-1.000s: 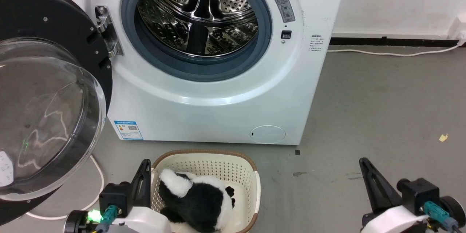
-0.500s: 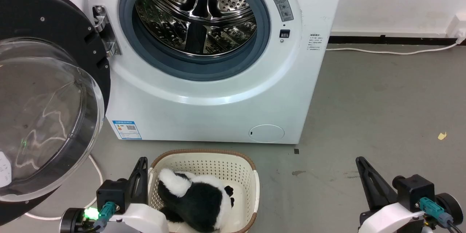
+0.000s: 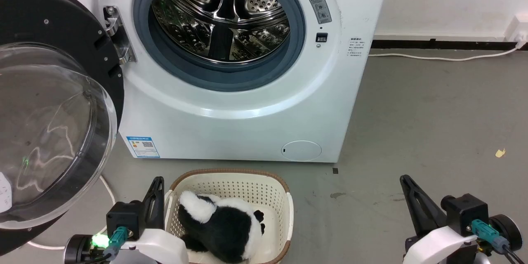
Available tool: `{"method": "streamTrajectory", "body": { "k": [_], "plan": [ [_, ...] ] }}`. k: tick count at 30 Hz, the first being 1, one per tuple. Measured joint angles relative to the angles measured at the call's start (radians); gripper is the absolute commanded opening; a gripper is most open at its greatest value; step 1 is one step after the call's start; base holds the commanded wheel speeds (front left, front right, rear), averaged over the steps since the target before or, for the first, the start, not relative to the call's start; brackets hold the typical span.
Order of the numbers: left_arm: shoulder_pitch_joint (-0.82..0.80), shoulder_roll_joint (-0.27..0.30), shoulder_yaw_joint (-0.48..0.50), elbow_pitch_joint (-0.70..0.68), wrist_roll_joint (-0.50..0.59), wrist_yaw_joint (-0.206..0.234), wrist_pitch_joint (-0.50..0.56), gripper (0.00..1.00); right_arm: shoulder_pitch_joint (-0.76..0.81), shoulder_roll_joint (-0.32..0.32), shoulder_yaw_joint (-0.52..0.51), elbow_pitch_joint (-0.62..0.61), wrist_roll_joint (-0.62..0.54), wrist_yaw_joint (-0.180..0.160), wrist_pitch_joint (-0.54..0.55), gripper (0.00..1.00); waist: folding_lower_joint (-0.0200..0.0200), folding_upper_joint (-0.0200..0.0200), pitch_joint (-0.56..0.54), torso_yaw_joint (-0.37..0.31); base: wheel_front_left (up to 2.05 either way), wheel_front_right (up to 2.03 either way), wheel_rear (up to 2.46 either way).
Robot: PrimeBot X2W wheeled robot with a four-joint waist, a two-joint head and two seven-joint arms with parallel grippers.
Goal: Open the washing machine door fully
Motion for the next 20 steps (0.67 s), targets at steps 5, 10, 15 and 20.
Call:
{"method": "streamTrajectory", "body": {
  "k": [5,10,15,20],
  "plan": [
    [0.0,0.0,0.002,0.0,0.0,0.0,0.0,0.0,0.0,0.0,0.0,0.0,0.0,0.0,0.0,0.0,0.0,0.0,0.0,0.0,0.0,0.0,0.0],
    [0.0,0.0,0.002,0.0,0.0,0.0,0.0,0.0,0.0,0.0,0.001,0.0,0.0,0.0,0.0,0.0,0.0,0.0,0.0,0.0,0.0,0.0,0.0],
    [0.0,0.0,0.002,0.0,0.0,0.0,0.0,0.0,0.0,0.0,0.0,0.0,0.0,0.0,0.0,0.0,0.0001,0.0,0.0,0.0,0.0,0.0,0.0],
    [0.0,0.0,0.002,0.0,0.0,0.0,0.0,0.0,0.0,0.0,0.001,0.0,0.0,0.0,0.0,0.0,0.0001,0.0,0.0,0.0,0.0,0.0,0.0]
  ]
}}
